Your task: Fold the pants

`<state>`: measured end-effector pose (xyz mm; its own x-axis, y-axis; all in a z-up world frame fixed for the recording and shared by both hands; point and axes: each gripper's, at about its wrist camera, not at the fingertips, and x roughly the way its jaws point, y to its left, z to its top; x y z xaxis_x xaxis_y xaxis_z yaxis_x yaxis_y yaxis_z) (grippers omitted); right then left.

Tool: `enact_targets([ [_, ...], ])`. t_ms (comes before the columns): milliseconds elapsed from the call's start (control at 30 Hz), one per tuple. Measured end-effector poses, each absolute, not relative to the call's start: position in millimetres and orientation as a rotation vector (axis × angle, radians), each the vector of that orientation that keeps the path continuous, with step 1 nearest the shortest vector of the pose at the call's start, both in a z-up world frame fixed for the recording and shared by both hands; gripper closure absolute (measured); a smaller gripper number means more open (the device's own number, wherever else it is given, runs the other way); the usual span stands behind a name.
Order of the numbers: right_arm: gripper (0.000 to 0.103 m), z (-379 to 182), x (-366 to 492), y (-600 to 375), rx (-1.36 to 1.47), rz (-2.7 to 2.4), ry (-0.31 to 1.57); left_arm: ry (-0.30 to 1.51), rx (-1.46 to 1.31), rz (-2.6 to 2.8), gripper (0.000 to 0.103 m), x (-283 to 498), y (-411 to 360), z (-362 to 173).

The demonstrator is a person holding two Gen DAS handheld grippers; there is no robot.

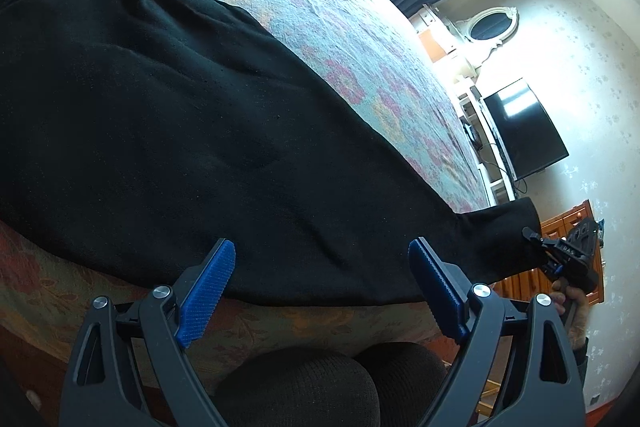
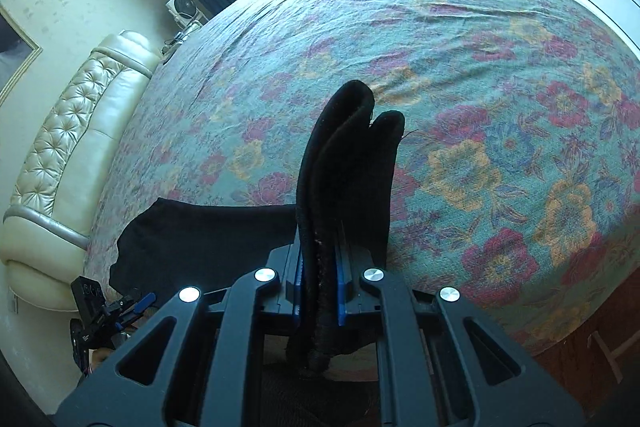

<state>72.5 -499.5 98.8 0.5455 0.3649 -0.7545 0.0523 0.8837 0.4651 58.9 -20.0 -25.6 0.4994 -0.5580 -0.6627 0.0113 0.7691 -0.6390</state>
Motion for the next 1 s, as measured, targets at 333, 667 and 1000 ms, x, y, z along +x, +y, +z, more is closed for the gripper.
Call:
enact_targets([
  [333,0.092,94,96,-403,0.338,0.239,1.028,0.956,-0.523,-0.279,0.015,71,-11,-21],
  [667,0.092,67,110,-326,0.241,0.263,1.063,0.949,-0.489,-0.240,0.015,69,-3,-25],
  [1000,0.092,34,118,-269,0.197,0.282,1.104,0.947,-0.476,-0.245,0.015,71,-2,-23],
])
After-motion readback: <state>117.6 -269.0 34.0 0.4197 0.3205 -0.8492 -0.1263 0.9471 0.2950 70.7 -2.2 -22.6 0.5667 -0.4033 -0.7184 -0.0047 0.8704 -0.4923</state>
